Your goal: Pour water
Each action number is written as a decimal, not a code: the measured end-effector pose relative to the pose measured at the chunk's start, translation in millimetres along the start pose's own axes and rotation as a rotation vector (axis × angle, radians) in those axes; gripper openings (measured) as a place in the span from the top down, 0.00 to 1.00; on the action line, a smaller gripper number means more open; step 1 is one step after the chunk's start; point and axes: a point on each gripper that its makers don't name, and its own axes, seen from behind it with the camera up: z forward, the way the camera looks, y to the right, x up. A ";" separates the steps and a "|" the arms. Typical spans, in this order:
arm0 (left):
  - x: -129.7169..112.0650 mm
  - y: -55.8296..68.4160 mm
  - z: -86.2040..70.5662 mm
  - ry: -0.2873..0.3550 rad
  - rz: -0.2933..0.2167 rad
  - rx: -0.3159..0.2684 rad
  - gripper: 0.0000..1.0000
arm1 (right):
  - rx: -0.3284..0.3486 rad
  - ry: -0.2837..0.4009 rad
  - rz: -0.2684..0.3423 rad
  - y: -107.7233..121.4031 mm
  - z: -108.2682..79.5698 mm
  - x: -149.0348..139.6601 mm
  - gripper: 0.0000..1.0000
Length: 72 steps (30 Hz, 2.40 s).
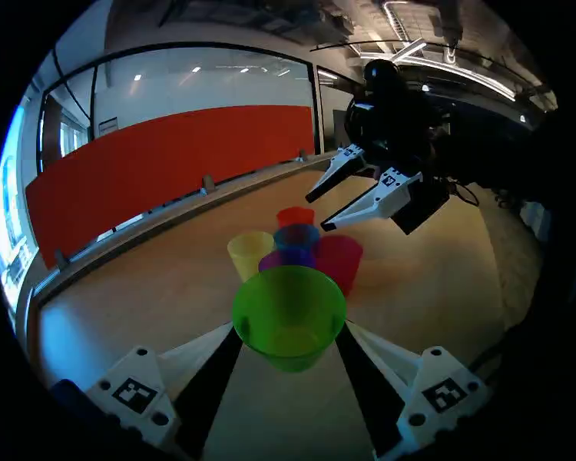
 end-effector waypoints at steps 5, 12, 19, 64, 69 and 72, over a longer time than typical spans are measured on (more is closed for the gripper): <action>1.3 -0.8 -2.0 0.005 -0.005 0.002 0.17 | 0.011 -0.021 0.001 0.8 9.1 -0.8 0.00; 2.6 -1.6 -4.1 0.013 -0.012 0.001 0.17 | 0.029 -0.041 0.000 -1.5 20.2 -1.0 0.00; 2.5 -2.0 -5.2 0.016 -0.013 0.001 0.17 | 0.049 -0.063 0.005 -5.6 28.4 -1.3 0.00; 0.2 -1.6 -5.1 0.022 -0.016 -0.004 0.17 | 0.138 -0.292 0.033 -12.5 42.1 -5.3 0.00; 1.6 -1.1 -4.4 0.024 -0.015 -0.004 0.17 | 0.143 -0.330 0.034 -11.5 40.7 -5.3 0.00; 1.8 -0.9 -4.4 0.027 -0.016 -0.006 0.17 | 0.145 -0.348 0.031 -10.9 40.5 -5.5 0.00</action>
